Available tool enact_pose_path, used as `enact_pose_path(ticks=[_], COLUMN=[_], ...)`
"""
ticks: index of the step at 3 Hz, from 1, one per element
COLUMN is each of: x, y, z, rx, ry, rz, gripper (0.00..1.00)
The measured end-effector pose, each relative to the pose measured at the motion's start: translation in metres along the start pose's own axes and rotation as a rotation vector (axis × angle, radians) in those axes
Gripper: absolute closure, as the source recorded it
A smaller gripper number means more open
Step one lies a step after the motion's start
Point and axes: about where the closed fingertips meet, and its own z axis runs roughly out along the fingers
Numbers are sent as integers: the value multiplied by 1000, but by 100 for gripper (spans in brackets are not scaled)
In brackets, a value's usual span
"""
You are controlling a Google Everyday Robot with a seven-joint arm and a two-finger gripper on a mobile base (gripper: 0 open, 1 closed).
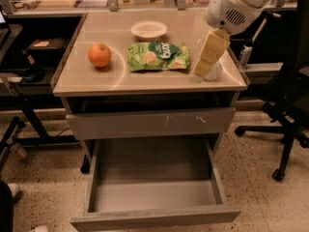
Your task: Place orange into middle drawer
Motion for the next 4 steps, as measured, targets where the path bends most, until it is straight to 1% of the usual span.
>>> enact_pose_path(ticks=[1, 2, 3, 4], x=[-40, -40, -54, -87], y=[-27, -26, -26, -41], z=[22, 22, 44, 79], rx=[-25, -25, -28, -34], ry=[-119, -119, -186, -281], rz=[16, 16, 24, 19], gripper=[0, 0, 0, 0])
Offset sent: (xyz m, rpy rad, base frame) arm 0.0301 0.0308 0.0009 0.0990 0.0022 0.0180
